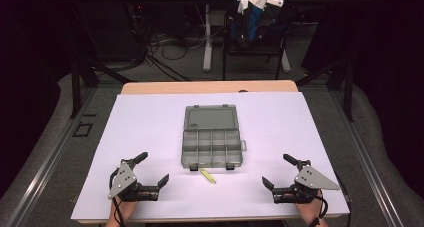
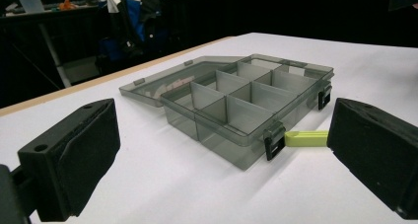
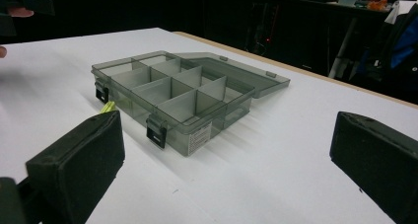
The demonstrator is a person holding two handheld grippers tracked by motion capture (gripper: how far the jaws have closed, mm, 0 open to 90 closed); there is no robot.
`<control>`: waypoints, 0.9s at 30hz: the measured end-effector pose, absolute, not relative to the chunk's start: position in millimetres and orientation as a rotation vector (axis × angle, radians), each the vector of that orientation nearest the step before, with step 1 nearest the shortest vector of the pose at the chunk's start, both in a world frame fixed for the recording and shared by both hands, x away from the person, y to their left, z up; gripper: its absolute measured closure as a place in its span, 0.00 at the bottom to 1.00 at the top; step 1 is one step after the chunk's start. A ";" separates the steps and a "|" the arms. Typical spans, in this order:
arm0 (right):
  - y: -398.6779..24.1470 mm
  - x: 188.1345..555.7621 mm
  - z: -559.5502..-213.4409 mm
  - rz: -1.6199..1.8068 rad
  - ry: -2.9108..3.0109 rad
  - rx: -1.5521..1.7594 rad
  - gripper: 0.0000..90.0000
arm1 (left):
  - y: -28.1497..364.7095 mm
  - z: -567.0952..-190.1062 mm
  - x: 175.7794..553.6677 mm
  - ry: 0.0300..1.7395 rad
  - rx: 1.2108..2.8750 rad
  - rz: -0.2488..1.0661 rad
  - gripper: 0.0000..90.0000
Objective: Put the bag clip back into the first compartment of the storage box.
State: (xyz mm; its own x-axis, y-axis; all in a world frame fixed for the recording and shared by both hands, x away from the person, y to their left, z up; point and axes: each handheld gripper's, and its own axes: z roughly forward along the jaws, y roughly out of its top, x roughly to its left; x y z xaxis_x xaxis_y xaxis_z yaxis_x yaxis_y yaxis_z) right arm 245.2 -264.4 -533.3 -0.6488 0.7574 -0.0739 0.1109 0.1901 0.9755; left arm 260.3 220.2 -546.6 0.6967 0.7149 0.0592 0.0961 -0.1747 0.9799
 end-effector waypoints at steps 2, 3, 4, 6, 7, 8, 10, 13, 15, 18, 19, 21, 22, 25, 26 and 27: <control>-264.1 245.8 -534.0 1.490 1.911 0.818 0.00 | 220.7 -546.5 260.4 0.661 1.681 0.628 0.00; -264.1 245.8 -534.0 1.490 1.911 0.818 0.00 | 220.7 -546.5 260.4 0.661 1.681 0.628 0.00; -263.9 245.5 -533.6 1.487 1.913 0.821 0.00 | 220.8 -546.4 260.2 0.662 1.679 0.628 0.00; -264.0 245.1 -533.4 1.488 1.911 0.820 0.00 | 220.8 -546.3 260.2 0.664 1.675 0.633 0.00; -263.9 244.8 -533.3 1.491 1.910 0.816 0.00 | 220.5 -546.3 260.1 0.667 1.676 0.632 0.00; -263.6 244.1 -533.0 1.494 1.910 0.814 0.00 | 220.4 -546.2 259.9 0.668 1.676 0.633 0.00; -263.6 243.9 -532.2 1.494 1.907 0.815 0.00 | 219.9 -546.2 260.0 0.665 1.680 0.636 0.00; -263.9 244.0 -531.4 1.488 1.910 0.817 0.00 | 219.4 -546.5 259.9 0.666 1.682 0.636 0.00; -263.6 244.8 -531.1 1.496 1.910 0.826 0.00 | 219.9 -546.4 259.7 0.667 1.680 0.636 0.00; -262.4 247.0 -530.1 1.484 1.928 0.841 0.00 | 221.3 -546.4 258.8 0.668 1.684 0.640 0.00; -261.1 248.2 -530.2 1.492 1.923 0.834 0.00 | 221.4 -546.2 258.0 0.665 1.687 0.644 0.00; -260.0 248.7 -528.8 1.480 1.943 0.841 0.00 | 221.6 -546.2 257.4 0.665 1.684 0.639 0.00; -258.8 249.2 -528.6 1.485 1.947 0.846 0.00 | 221.7 -546.2 257.6 0.665 1.685 0.642 0.00; -254.2 250.1 -526.6 1.477 1.970 0.832 0.00 | 223.5 -546.2 256.9 0.679 1.680 0.640 0.00; -251.9 250.4 -526.0 1.469 1.971 0.828 0.00 | 224.2 -546.1 256.6 0.678 1.681 0.643 0.00; -249.9 250.8 -525.4 1.470 1.980 0.824 0.00 | 224.5 -546.1 255.7 0.684 1.677 0.643 0.00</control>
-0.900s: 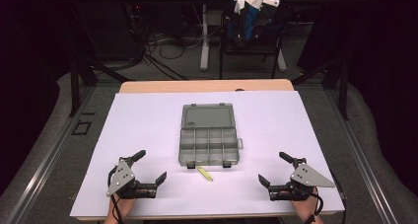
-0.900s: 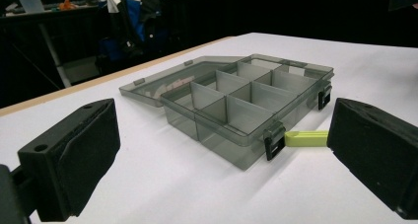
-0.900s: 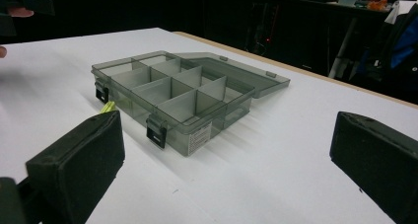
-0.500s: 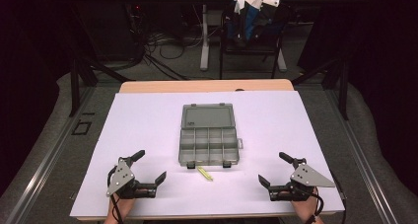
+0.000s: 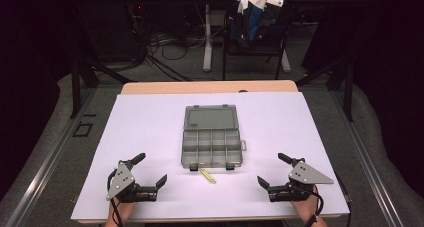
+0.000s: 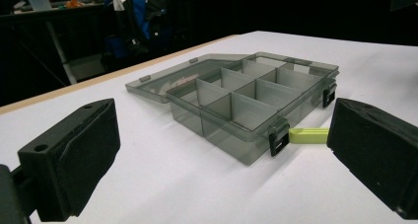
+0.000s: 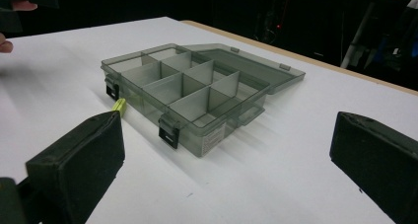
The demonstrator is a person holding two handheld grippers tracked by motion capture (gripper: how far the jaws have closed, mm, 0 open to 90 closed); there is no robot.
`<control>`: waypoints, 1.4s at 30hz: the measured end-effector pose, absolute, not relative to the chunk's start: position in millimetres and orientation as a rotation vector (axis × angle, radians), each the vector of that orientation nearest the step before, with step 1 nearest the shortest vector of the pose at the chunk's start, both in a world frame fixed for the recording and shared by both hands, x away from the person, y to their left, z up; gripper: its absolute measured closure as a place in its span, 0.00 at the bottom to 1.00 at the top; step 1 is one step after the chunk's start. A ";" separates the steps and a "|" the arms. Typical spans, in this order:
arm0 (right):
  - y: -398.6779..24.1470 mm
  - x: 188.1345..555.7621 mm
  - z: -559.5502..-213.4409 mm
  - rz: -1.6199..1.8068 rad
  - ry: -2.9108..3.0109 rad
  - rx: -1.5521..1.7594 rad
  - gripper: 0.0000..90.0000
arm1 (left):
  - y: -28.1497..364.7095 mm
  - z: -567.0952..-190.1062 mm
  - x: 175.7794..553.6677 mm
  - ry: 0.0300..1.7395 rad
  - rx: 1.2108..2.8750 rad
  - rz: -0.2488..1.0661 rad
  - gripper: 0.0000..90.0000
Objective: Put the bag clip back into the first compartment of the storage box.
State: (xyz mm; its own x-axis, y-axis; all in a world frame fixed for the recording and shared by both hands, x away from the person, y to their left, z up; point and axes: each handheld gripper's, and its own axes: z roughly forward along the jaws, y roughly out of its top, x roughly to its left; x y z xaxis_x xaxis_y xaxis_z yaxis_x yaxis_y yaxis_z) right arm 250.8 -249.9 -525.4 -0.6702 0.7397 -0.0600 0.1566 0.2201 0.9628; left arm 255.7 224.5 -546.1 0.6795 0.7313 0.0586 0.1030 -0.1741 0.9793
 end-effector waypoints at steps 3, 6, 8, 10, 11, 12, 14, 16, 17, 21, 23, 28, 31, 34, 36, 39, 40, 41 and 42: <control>-246.6 251.0 -524.1 1.461 2.006 0.824 0.00 | 225.3 -546.1 255.5 0.688 1.677 0.648 0.00; -242.7 250.3 -522.3 1.446 2.032 0.822 0.00 | 225.2 -546.4 255.9 0.692 1.681 0.654 0.00; -240.2 250.7 -521.4 1.457 2.034 0.820 0.00 | 224.7 -547.0 256.3 0.693 1.683 0.648 0.00; -238.3 250.6 -520.0 1.452 2.045 0.819 0.00 | 224.5 -547.2 256.8 0.689 1.688 0.646 0.00; -235.6 250.7 -518.2 1.432 2.070 0.811 0.00 | 224.2 -547.3 256.3 0.689 1.687 0.643 0.00; -235.6 250.7 -518.2 1.432 2.070 0.811 0.00 | 224.2 -547.3 256.3 0.689 1.687 0.643 0.00; -232.3 251.3 -517.3 1.412 2.078 0.820 0.00 | 225.0 -547.2 255.7 0.688 1.689 0.645 0.00; -229.3 253.4 -515.9 1.412 2.102 0.816 0.00 | 226.2 -546.8 255.6 0.694 1.680 0.652 0.00; -229.3 253.4 -515.9 1.412 2.102 0.816 0.00 | 226.2 -546.8 255.6 0.694 1.680 0.652 0.00; -223.0 257.6 -511.3 1.413 2.121 0.809 0.00 | 224.3 -546.5 256.1 0.691 1.682 0.655 0.00; -221.6 258.0 -511.0 1.408 2.122 0.808 0.00 | 223.3 -546.5 256.4 0.688 1.683 0.657 0.00; -211.8 261.8 -510.1 1.401 2.157 0.799 0.00 | 221.3 -546.8 256.4 0.697 1.677 0.655 0.00; -206.0 262.3 -509.4 1.390 2.176 0.791 0.00 | 221.8 -546.6 256.7 0.698 1.675 0.655 0.00; -200.3 262.7 -508.9 1.388 2.205 0.779 0.00 | 222.4 -546.1 256.0 0.694 1.675 0.660 0.00; -198.1 262.6 -508.5 1.386 2.228 0.775 0.00 | 222.7 -546.0 256.0 0.695 1.674 0.663 0.00; -194.0 262.7 -507.5 1.375 2.245 0.774 0.00 | 222.8 -546.2 256.2 0.696 1.674 0.660 0.00; -194.0 262.7 -507.5 1.375 2.245 0.774 0.00 | 222.9 -546.3 256.4 0.696 1.674 0.659 0.00; -190.8 263.4 -506.2 1.371 2.261 0.772 0.00 | 222.9 -546.5 256.7 0.696 1.678 0.660 0.00; -190.8 263.4 -506.2 1.371 2.261 0.772 0.00 | 222.9 -546.5 256.7 0.696 1.678 0.660 0.00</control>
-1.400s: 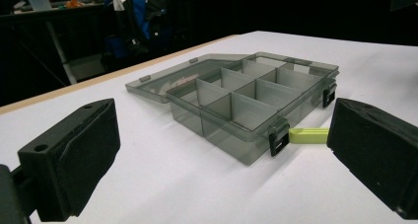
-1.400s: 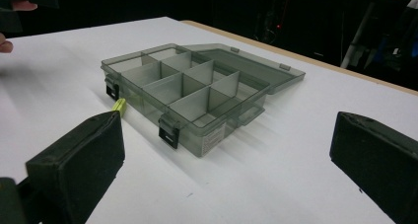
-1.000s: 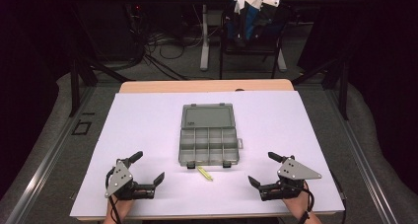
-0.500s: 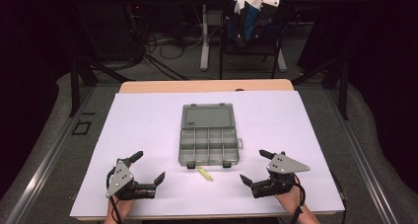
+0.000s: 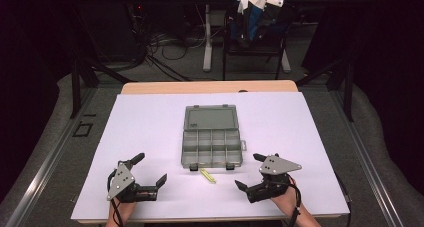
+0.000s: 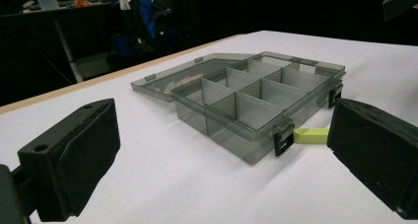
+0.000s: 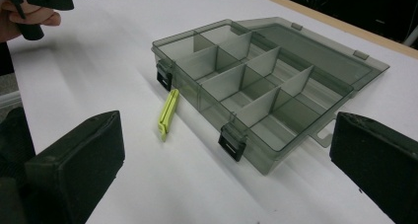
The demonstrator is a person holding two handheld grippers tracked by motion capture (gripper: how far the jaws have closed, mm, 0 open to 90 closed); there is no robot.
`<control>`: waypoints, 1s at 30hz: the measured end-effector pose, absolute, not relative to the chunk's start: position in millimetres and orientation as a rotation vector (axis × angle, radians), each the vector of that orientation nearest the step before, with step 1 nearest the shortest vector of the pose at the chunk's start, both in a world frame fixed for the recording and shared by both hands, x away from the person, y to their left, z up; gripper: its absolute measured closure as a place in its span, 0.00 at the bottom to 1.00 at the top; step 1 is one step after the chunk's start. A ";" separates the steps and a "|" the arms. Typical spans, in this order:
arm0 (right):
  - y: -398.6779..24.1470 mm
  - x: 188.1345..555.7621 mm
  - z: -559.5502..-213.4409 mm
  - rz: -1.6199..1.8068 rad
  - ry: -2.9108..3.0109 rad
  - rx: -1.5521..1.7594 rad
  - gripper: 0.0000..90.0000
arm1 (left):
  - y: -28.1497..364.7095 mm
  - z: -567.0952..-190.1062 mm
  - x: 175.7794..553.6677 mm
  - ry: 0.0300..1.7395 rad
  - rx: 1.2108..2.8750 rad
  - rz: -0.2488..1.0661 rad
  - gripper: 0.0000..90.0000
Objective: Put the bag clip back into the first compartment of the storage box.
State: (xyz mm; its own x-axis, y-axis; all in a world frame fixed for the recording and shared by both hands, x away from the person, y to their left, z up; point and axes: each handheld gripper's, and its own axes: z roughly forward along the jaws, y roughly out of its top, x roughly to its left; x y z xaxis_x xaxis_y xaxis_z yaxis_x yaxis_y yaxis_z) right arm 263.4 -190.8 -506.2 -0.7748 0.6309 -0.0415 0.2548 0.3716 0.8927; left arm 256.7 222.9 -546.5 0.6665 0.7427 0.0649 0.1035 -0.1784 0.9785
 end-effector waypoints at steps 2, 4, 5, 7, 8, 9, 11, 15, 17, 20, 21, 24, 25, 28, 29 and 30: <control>-187.2 264.3 -505.2 1.366 2.277 0.773 0.00 | 222.9 -546.6 256.8 0.695 1.680 0.659 0.00; -180.6 265.6 -504.6 1.348 2.304 0.782 0.00 | 223.1 -546.4 256.4 0.695 1.677 0.661 0.00; -179.2 266.1 -504.3 1.338 2.312 0.780 0.00 | 223.3 -546.3 255.9 0.699 1.672 0.660 0.00; -173.3 266.6 -503.3 1.319 2.334 0.794 0.00 | 223.6 -546.2 255.6 0.702 1.670 0.660 0.00; -173.3 266.6 -503.3 1.319 2.334 0.794 0.00 | 223.6 -546.2 255.6 0.702 1.670 0.660 0.00; -167.8 267.3 -502.2 1.301 2.350 0.799 0.00 | 223.7 -546.3 255.6 0.703 1.669 0.661 0.00; -164.8 267.8 -501.6 1.294 2.363 0.807 0.00 | 223.9 -546.4 256.0 0.700 1.673 0.661 0.00; -150.7 270.6 -501.9 1.241 2.418 0.822 0.00 | 224.5 -546.3 255.8 0.697 1.677 0.662 0.00; -148.0 271.2 -502.7 1.241 2.429 0.820 0.00 | 224.8 -546.2 255.8 0.695 1.676 0.665 0.00; -141.6 272.8 -503.2 1.220 2.456 0.815 0.00 | 224.3 -546.3 255.8 0.697 1.675 0.661 0.00; -137.8 273.4 -503.0 1.208 2.464 0.820 0.00 | 224.0 -546.2 255.5 0.697 1.674 0.659 0.00; -134.5 274.3 -502.5 1.192 2.478 0.824 0.00 | 224.1 -546.3 255.5 0.695 1.677 0.660 0.00; -130.8 275.0 -502.7 1.180 2.486 0.817 0.00 | 224.2 -546.4 255.5 0.697 1.677 0.659 0.00; -127.8 275.7 -502.6 1.170 2.500 0.818 0.00 | 224.9 -546.3 255.8 0.695 1.681 0.663 0.00; -125.7 275.5 -502.3 1.165 2.503 0.826 0.00 | 224.8 -546.3 255.7 0.694 1.679 0.663 0.00; -123.8 275.3 -502.1 1.156 2.501 0.832 0.00 | 224.8 -546.2 255.5 0.694 1.679 0.662 0.00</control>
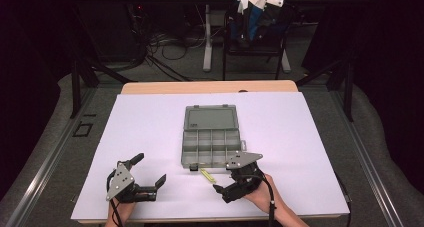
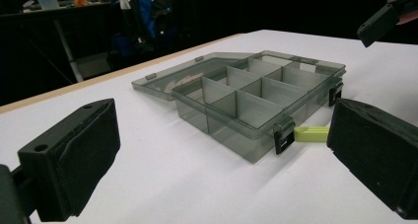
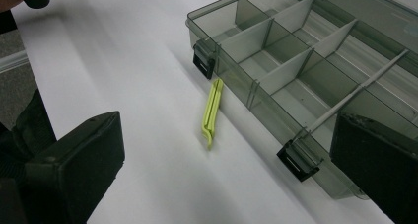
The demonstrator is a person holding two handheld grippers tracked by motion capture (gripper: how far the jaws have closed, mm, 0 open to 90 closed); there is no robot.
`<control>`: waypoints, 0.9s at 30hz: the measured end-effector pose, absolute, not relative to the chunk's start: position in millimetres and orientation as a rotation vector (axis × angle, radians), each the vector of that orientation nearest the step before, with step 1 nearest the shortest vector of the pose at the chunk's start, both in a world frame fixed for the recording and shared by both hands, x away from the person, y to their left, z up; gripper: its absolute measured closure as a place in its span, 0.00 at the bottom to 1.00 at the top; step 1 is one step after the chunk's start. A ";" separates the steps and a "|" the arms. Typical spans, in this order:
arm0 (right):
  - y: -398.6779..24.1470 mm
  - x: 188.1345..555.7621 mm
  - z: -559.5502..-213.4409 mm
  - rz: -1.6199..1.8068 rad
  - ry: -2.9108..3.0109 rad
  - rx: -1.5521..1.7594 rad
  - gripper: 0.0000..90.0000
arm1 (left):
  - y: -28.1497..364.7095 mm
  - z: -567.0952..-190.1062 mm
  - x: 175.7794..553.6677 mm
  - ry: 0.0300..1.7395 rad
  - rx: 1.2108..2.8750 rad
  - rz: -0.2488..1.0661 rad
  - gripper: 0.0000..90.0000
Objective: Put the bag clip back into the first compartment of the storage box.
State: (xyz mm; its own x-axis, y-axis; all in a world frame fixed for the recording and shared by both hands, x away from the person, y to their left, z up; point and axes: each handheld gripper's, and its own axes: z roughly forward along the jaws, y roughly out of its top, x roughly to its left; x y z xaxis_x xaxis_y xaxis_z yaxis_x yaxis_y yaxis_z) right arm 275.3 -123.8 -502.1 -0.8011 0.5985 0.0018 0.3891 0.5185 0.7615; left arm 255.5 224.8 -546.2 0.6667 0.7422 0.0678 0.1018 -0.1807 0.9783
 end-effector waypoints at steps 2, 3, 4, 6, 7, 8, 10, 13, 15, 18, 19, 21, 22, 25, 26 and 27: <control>-120.6 275.9 -502.1 1.143 2.509 0.831 0.00 | 224.6 -546.0 255.4 0.692 1.677 0.662 0.00; -117.6 276.2 -502.6 1.138 2.512 0.825 0.01 | 224.4 -546.1 255.2 0.693 1.675 0.660 0.00; -116.6 276.2 -502.5 1.133 2.518 0.826 0.03 | 224.4 -546.0 255.2 0.694 1.674 0.660 0.00; -115.4 276.2 -502.7 1.132 2.521 0.826 0.05 | 224.4 -546.2 255.2 0.695 1.675 0.660 0.00; -113.1 276.6 -503.7 1.127 2.526 0.830 0.09 | 224.6 -546.2 255.4 0.693 1.679 0.661 0.00; -113.1 276.6 -503.7 1.127 2.526 0.830 0.09 | 224.6 -546.2 255.4 0.692 1.680 0.661 0.00; -111.5 277.6 -505.1 1.128 2.541 0.843 0.13 | 224.7 -546.2 255.3 0.692 1.677 0.657 0.00; -108.8 280.3 -507.5 1.132 2.563 0.850 0.17 | 224.8 -546.2 255.4 0.691 1.676 0.657 0.00; -104.7 283.4 -510.3 1.115 2.574 0.861 0.24 | 224.6 -545.9 255.1 0.688 1.679 0.658 0.00; -101.6 285.6 -512.7 1.104 2.583 0.869 0.28 | 224.8 -545.7 254.8 0.685 1.677 0.658 0.00; -98.2 287.3 -515.5 1.092 2.585 0.871 0.37 | 225.0 -546.1 255.2 0.687 1.676 0.657 0.00; -95.0 289.3 -518.1 1.078 2.599 0.875 0.42 | 225.2 -546.2 255.7 0.686 1.679 0.657 0.00; -93.4 290.4 -519.4 1.071 2.601 0.880 0.45 | 225.0 -546.2 255.7 0.685 1.679 0.657 0.00; -87.9 294.0 -524.3 1.049 2.612 0.882 0.53 | 224.7 -545.9 254.9 0.684 1.680 0.658 0.00; -87.9 294.0 -524.3 1.049 2.612 0.882 0.53 | 224.7 -545.9 254.9 0.684 1.680 0.658 0.00; -84.3 296.5 -528.0 1.028 2.618 0.883 0.58 | 224.9 -545.7 254.7 0.686 1.679 0.660 0.00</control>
